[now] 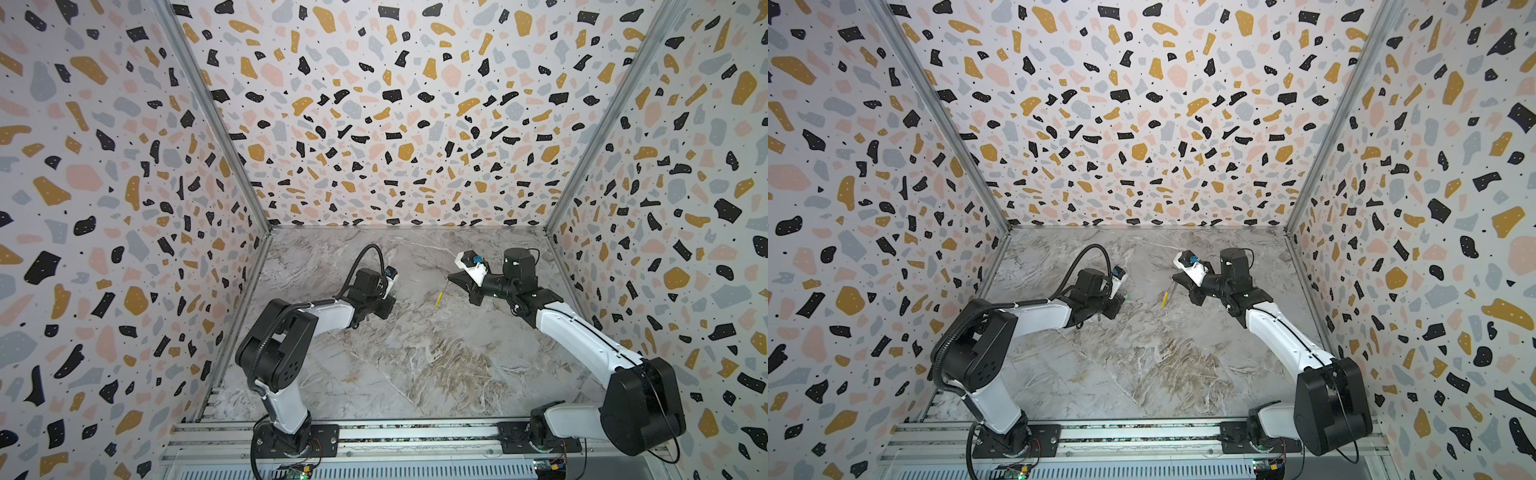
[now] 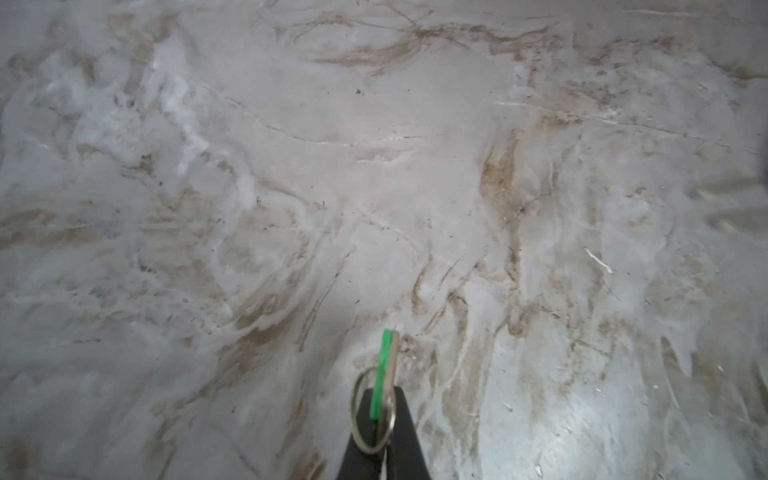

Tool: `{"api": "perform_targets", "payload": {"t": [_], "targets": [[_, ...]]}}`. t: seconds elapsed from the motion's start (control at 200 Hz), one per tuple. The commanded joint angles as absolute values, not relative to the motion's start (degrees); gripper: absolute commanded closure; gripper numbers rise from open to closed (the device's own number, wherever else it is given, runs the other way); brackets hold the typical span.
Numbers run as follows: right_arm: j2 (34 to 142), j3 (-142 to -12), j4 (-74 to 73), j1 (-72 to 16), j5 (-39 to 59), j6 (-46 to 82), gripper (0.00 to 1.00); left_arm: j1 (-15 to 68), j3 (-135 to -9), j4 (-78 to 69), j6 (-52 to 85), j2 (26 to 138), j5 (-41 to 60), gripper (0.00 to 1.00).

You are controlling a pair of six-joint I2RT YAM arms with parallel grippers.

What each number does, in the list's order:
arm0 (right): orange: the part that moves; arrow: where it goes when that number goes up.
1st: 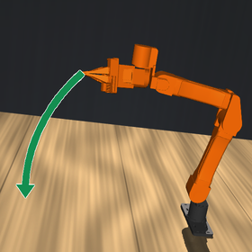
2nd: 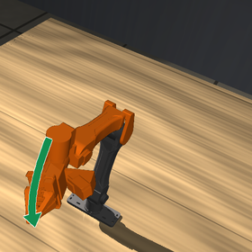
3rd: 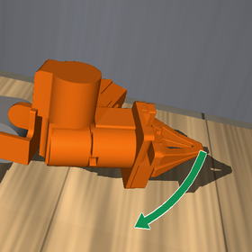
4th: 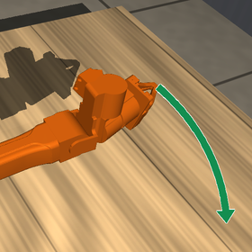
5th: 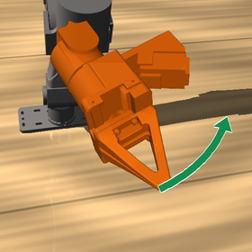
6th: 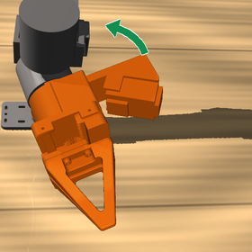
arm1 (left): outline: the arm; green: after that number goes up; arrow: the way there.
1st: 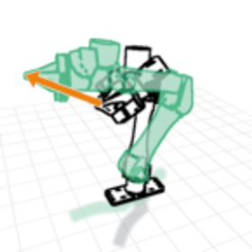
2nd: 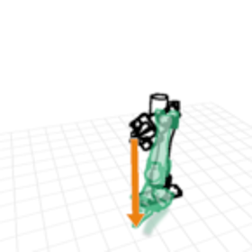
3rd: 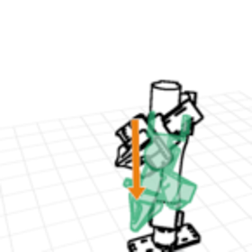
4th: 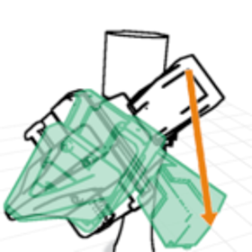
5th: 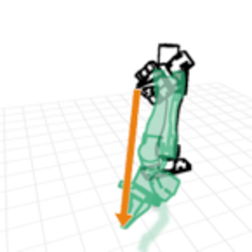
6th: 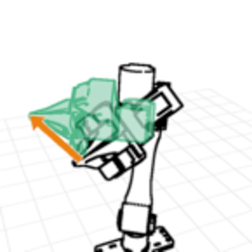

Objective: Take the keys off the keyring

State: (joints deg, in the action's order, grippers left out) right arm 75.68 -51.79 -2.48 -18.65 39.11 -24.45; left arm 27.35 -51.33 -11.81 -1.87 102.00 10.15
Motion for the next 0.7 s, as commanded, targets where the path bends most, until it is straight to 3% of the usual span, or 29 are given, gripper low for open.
{"api": "perform_targets", "payload": {"t": [0.0, 0.27, 0.516, 0.586, 0.696], "targets": [[73.85, -51.86, 0.94, -18.85, 37.06, -27.43, 1.00, 27.04, -50.98, -16.70, 1.32, 103.06, 7.33, 1.00], [74.83, -50.30, 2.45, -18.81, 34.34, -29.36, 1.00, 27.87, -53.37, -17.01, 2.49, 106.73, 7.25, 1.00], [77.99, -51.15, 4.47, -18.55, 33.53, -31.70, 1.00, 27.86, -53.67, -17.60, 2.12, 104.68, 8.13, 0.69], [79.18, -52.08, 5.34, -18.46, 33.57, -32.27, 1.00, 27.87, -53.11, -18.48, 1.81, 102.14, 8.05, 0.54], [81.12, -53.98, 6.82, -18.46, 33.42, -32.78, 1.00, 27.78, -52.71, -18.05, 0.98, 97.16, 6.34, 0.48]]}}
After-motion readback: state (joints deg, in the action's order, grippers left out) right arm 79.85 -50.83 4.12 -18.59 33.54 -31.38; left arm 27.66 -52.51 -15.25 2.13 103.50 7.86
